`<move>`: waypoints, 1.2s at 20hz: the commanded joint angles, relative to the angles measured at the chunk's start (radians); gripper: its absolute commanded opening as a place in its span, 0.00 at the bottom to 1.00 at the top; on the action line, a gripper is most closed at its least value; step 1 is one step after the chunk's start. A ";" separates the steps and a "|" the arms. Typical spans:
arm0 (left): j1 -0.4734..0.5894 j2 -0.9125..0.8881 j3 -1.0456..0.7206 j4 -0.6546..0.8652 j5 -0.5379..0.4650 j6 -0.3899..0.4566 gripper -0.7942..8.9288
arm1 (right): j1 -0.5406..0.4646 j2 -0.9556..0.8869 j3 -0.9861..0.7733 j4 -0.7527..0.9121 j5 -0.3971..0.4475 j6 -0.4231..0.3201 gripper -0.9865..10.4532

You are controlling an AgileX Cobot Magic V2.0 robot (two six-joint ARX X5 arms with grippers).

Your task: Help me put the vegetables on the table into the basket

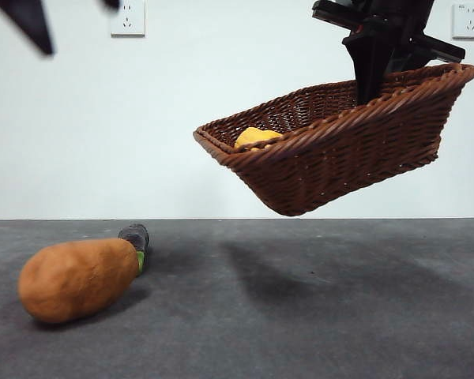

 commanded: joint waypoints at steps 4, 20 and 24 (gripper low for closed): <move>0.004 0.011 -0.279 0.234 -0.061 -0.014 0.61 | 0.001 0.007 -0.004 0.014 0.008 -0.012 0.08; 0.023 0.311 -0.404 0.539 -0.061 0.023 0.34 | 0.001 0.007 -0.004 -0.023 0.008 -0.031 0.08; 0.021 0.300 -0.402 0.530 -0.057 0.025 0.07 | 0.001 0.007 -0.004 -0.021 0.008 -0.039 0.08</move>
